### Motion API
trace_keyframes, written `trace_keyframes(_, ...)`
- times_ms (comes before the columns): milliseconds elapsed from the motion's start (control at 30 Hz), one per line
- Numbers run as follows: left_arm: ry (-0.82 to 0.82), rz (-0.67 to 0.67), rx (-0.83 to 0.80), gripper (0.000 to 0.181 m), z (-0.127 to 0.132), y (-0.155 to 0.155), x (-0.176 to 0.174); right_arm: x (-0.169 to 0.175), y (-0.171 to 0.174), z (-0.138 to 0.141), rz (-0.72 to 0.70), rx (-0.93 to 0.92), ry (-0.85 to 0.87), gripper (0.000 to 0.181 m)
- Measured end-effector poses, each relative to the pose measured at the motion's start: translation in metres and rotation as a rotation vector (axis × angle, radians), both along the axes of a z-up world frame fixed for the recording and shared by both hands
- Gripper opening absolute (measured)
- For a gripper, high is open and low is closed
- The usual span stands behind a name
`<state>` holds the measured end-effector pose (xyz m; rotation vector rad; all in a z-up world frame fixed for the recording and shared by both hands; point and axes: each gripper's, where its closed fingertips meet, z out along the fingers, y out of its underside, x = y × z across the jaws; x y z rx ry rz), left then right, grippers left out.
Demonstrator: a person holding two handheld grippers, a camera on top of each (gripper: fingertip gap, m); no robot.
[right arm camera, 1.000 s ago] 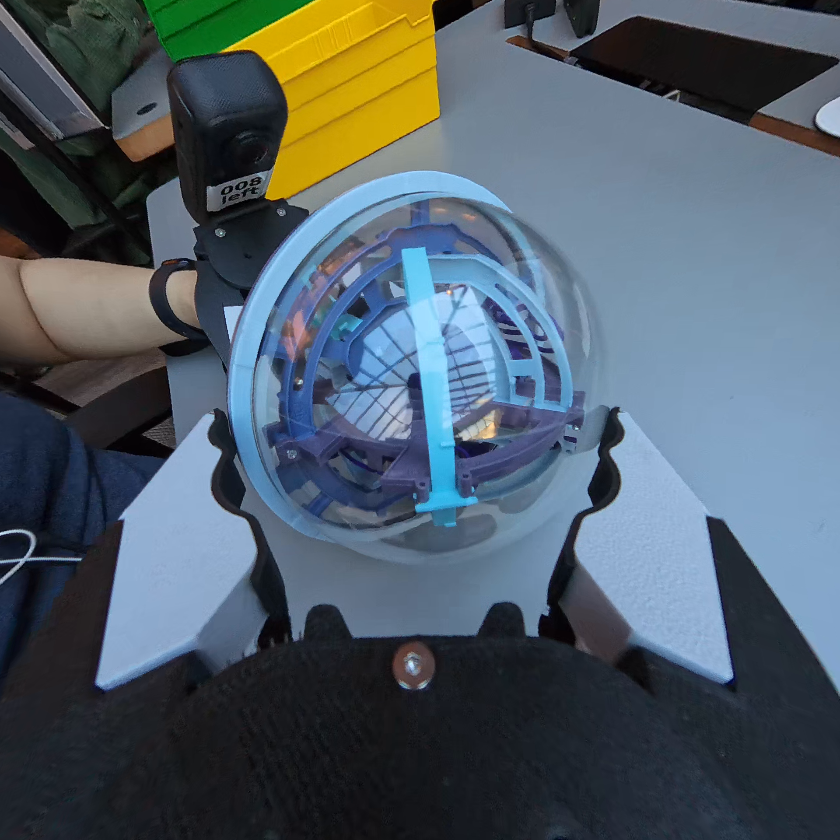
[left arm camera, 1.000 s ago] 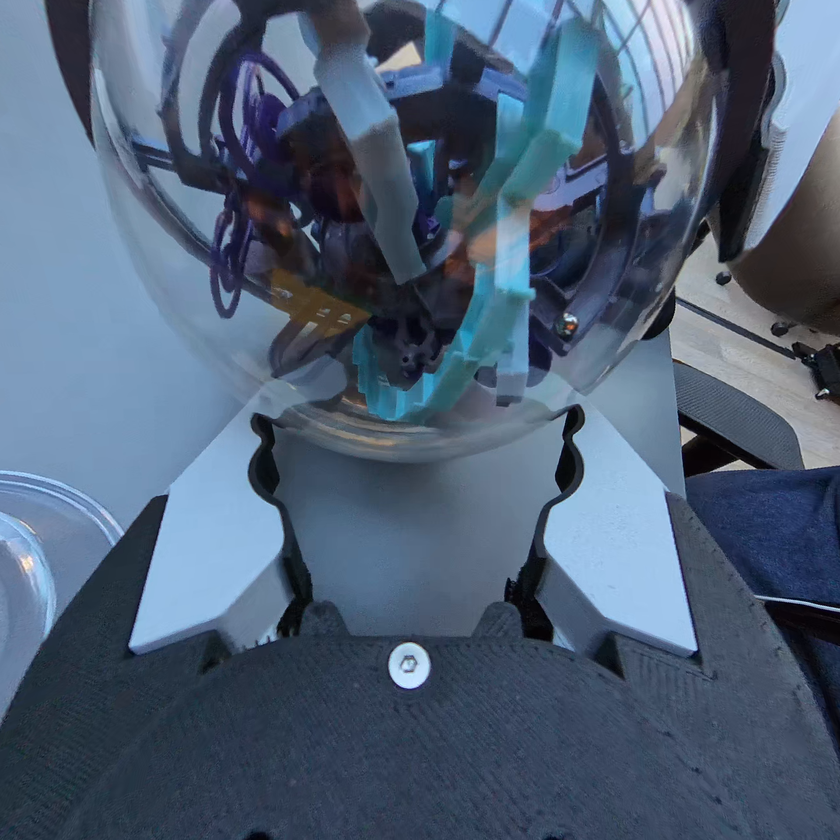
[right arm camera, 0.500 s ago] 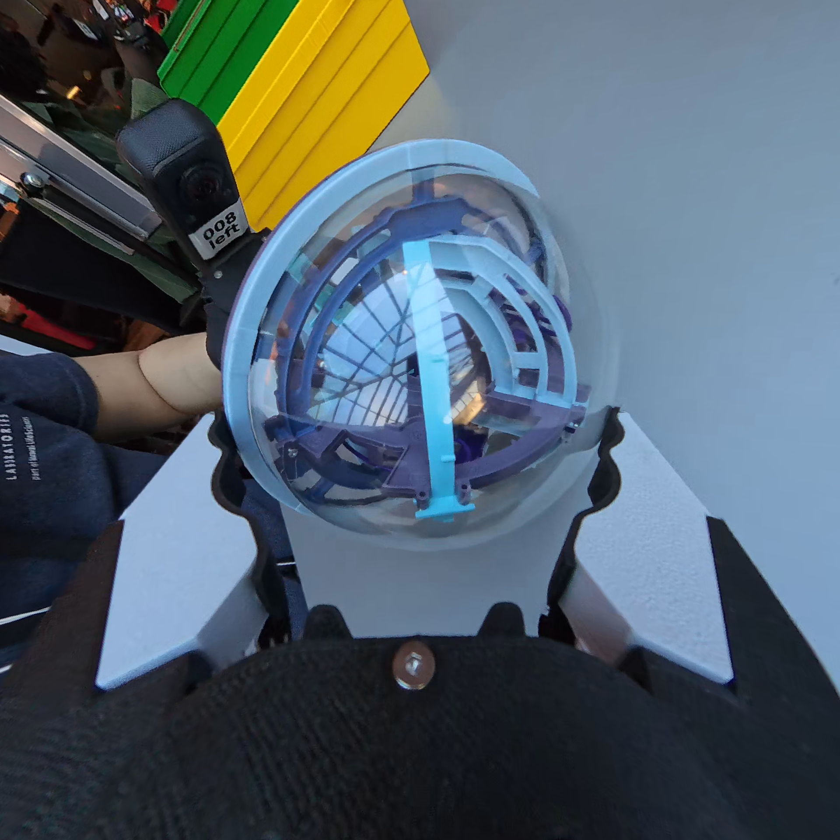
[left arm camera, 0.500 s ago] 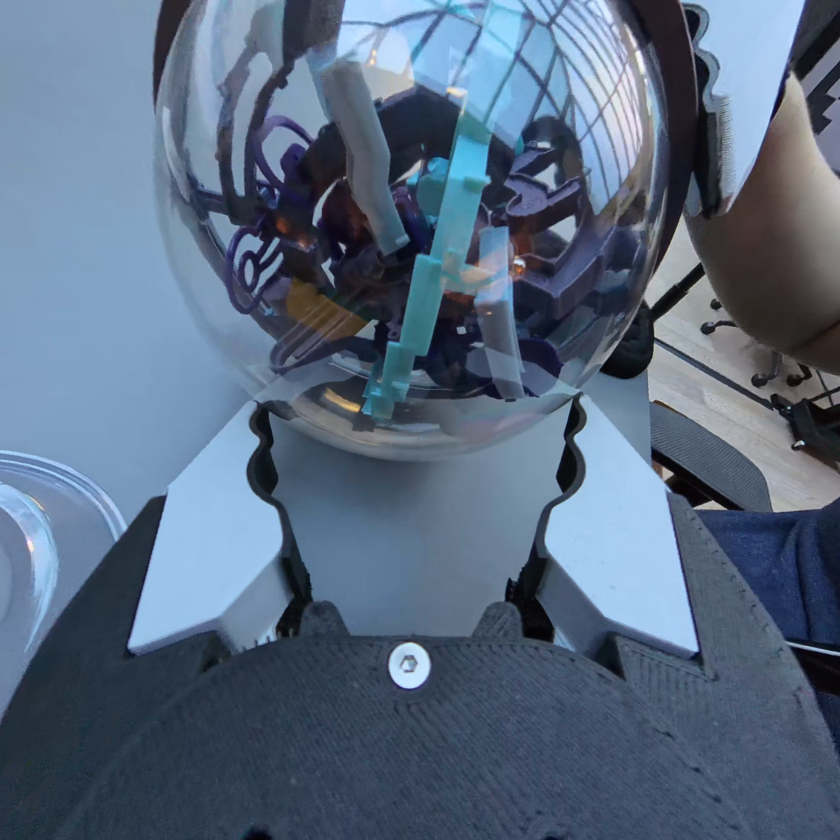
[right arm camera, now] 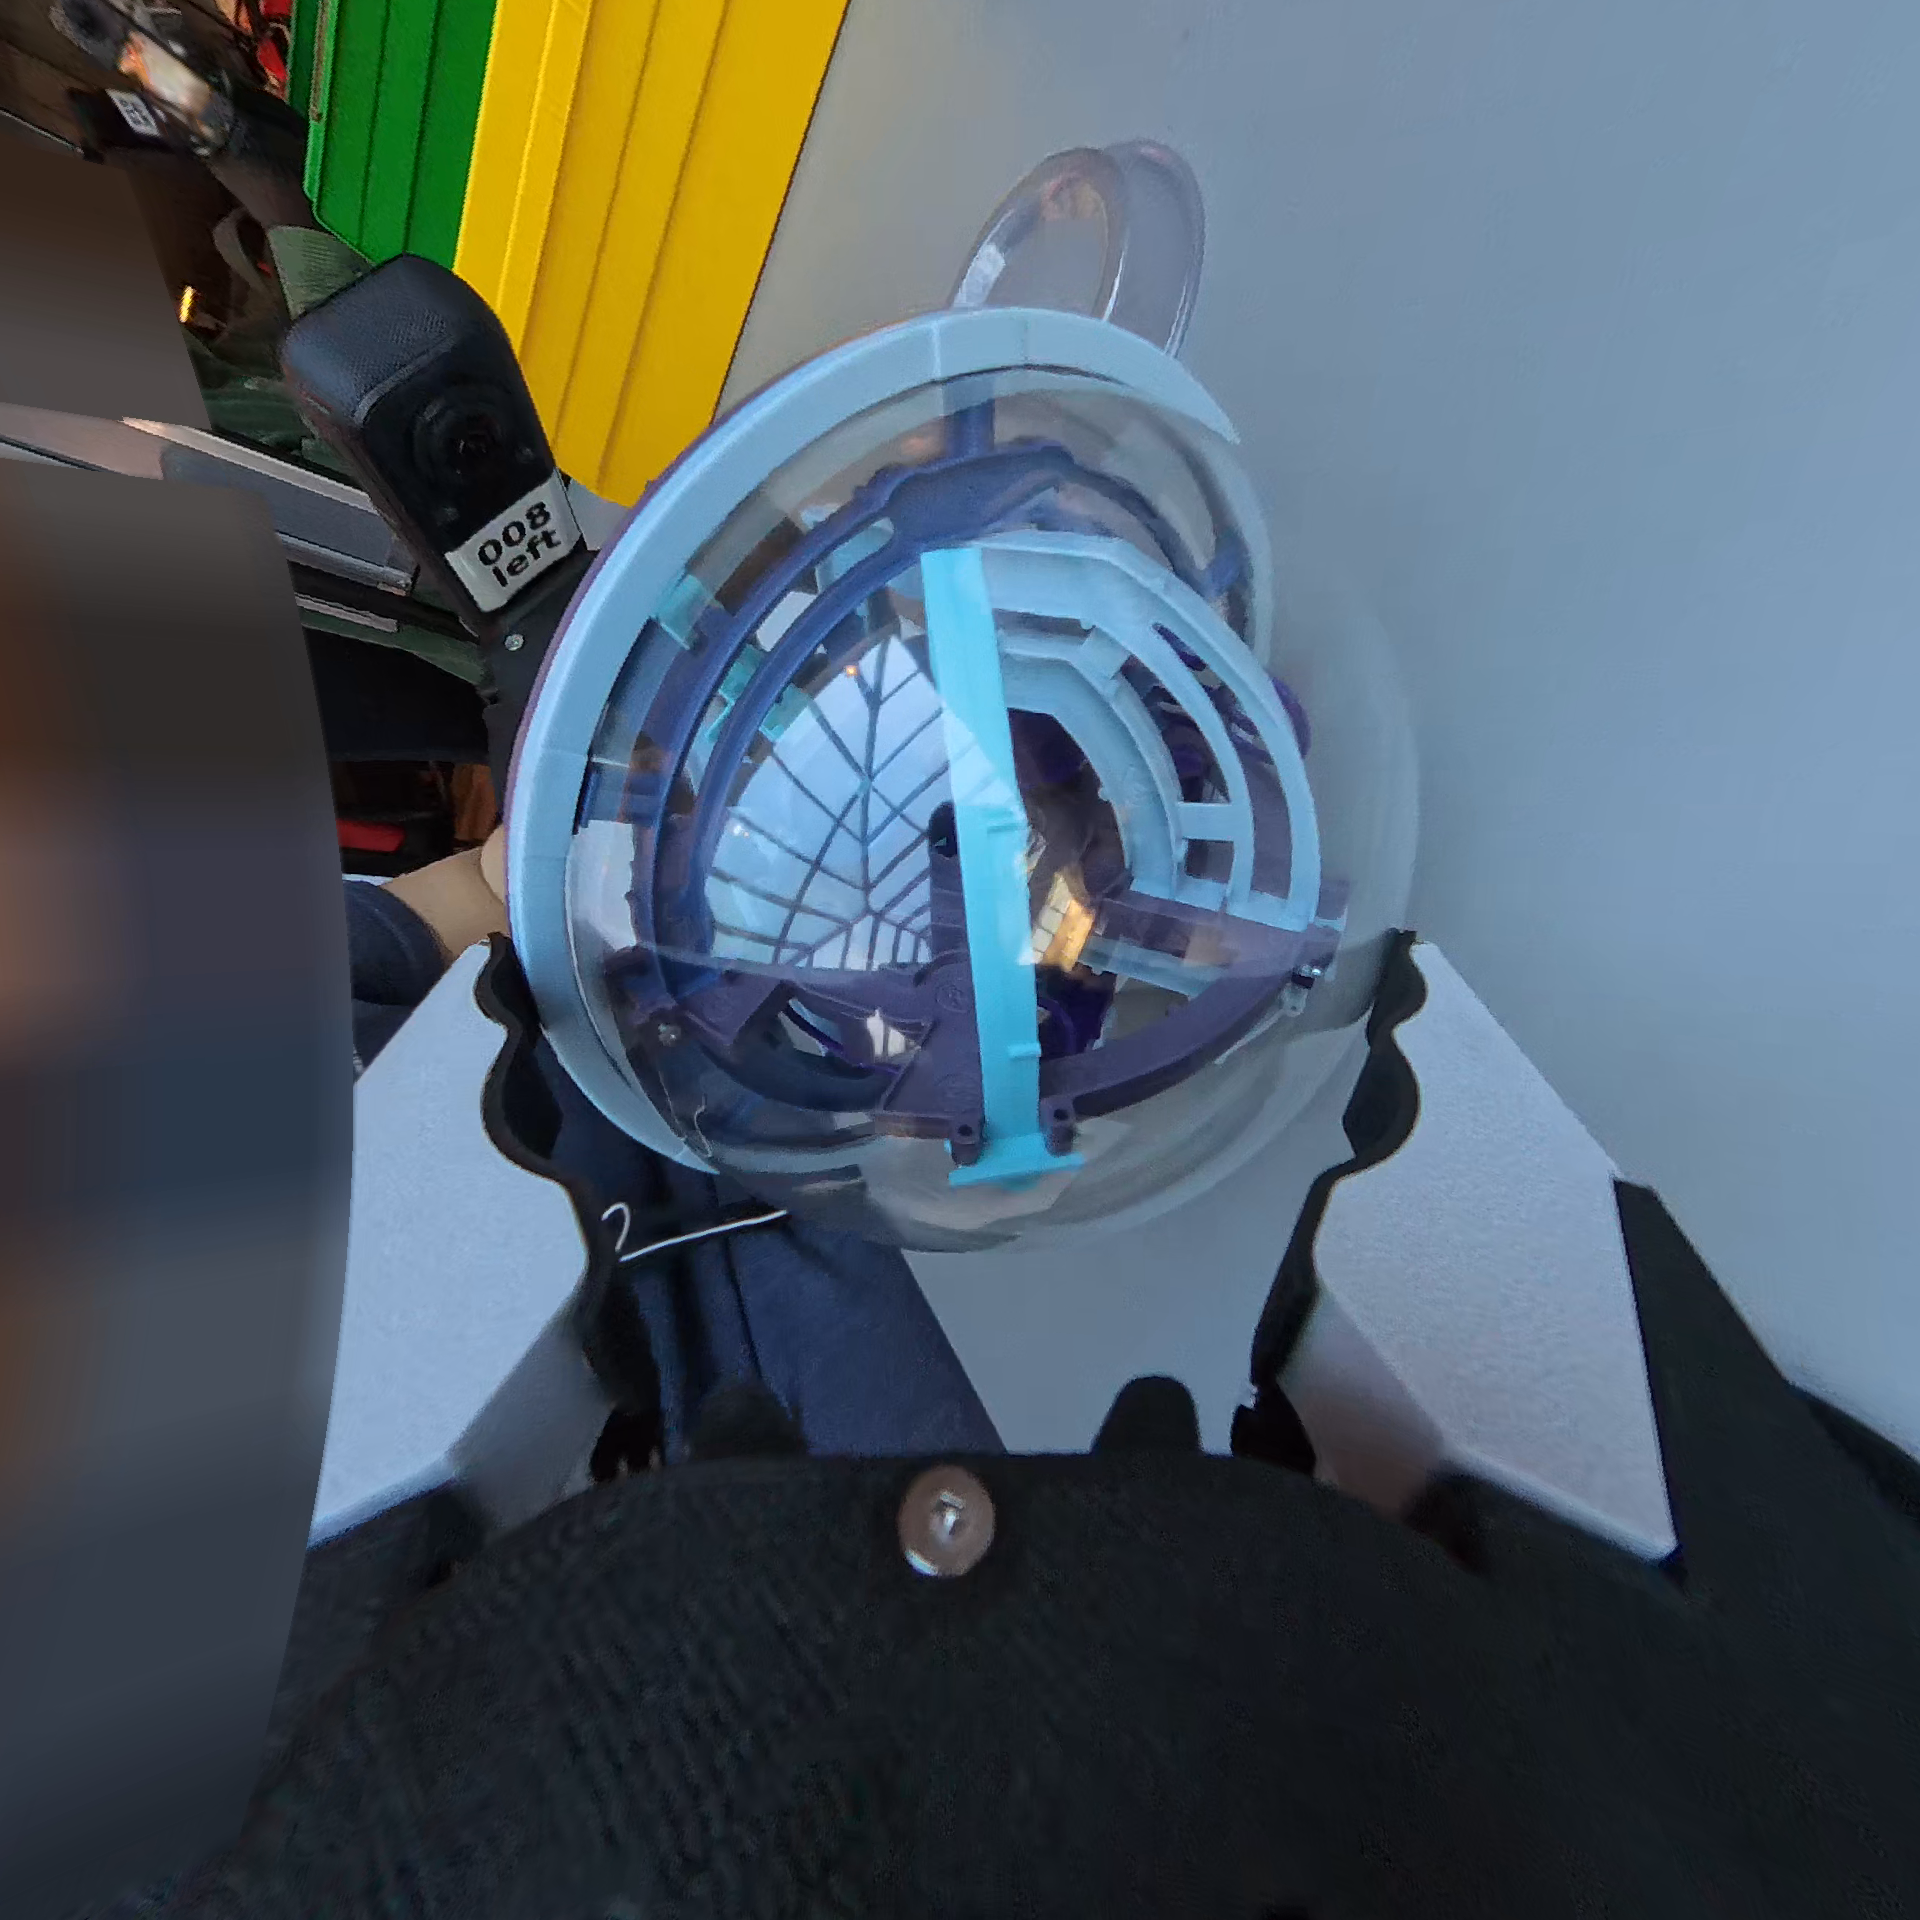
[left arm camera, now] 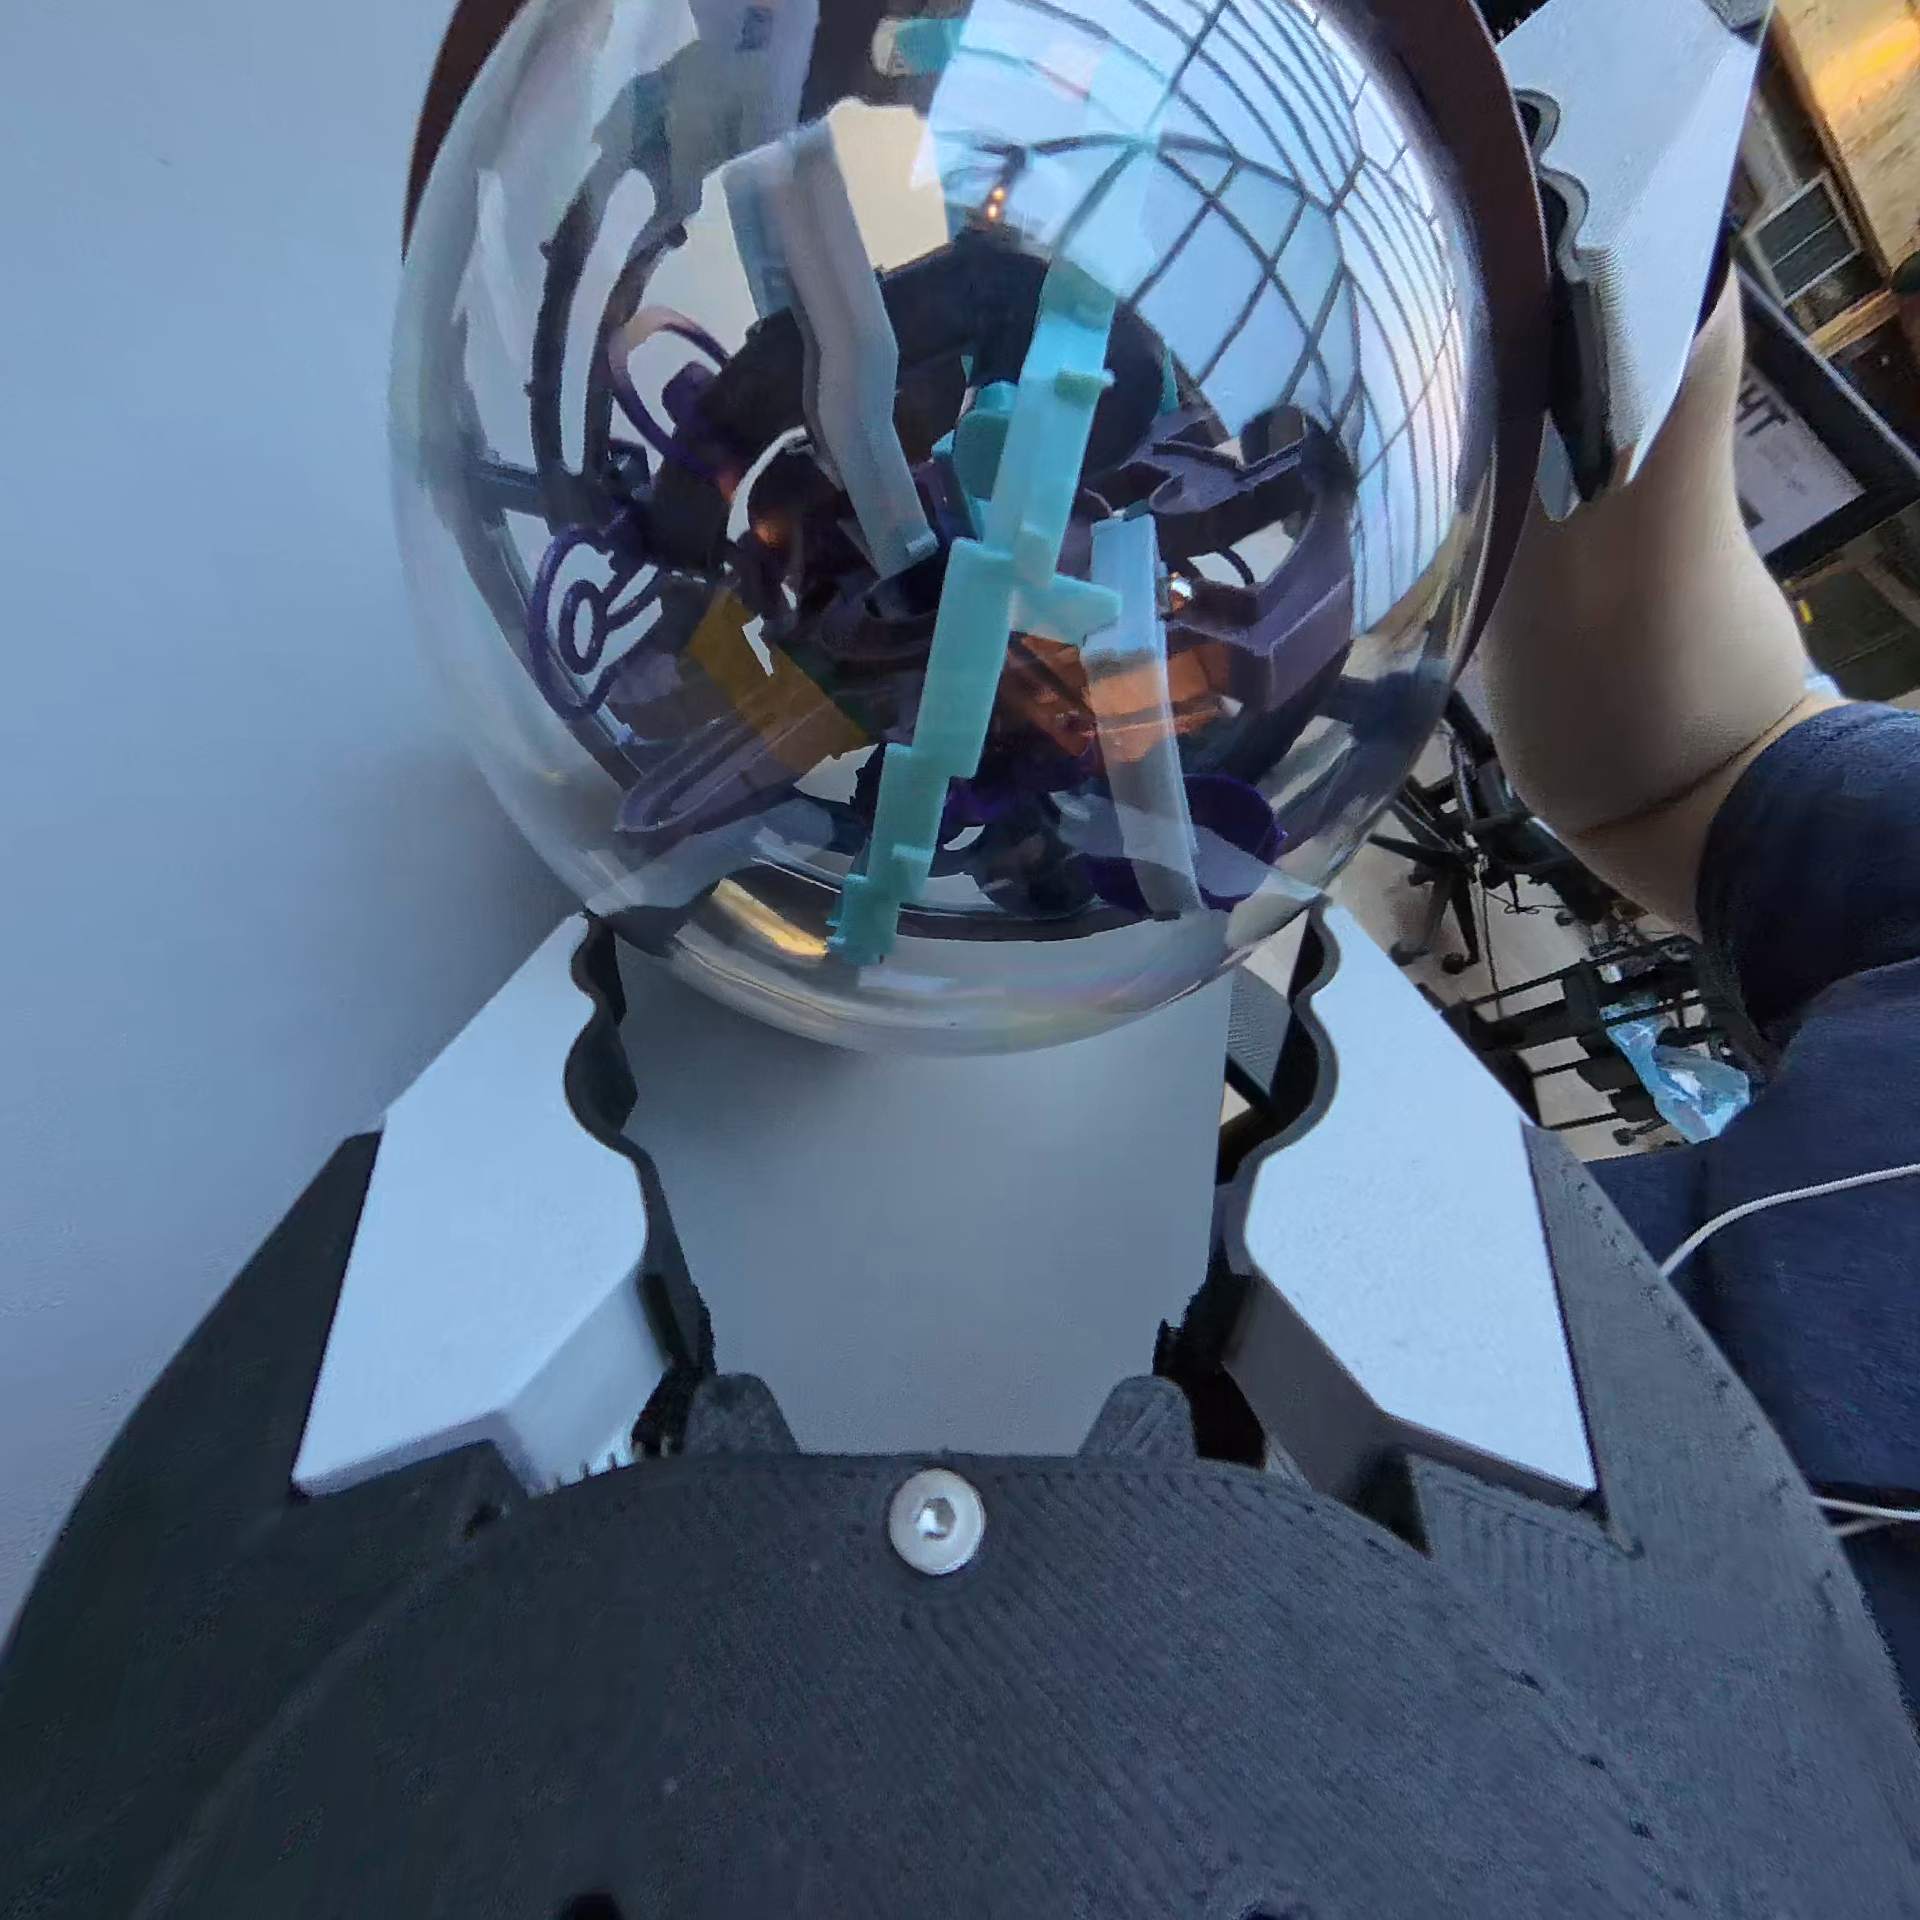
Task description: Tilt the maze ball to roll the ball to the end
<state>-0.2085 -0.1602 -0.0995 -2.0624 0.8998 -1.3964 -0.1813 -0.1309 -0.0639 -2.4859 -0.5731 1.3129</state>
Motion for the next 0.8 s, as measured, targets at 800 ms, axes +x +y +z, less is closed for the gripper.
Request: trace_keyframes(800, -0.13, 0.08, -0.201, 0.121, -0.003, 0.008, 0.014, -0.004, 0.028, 0.002, 0.135, 0.194, -0.098, 0.158)
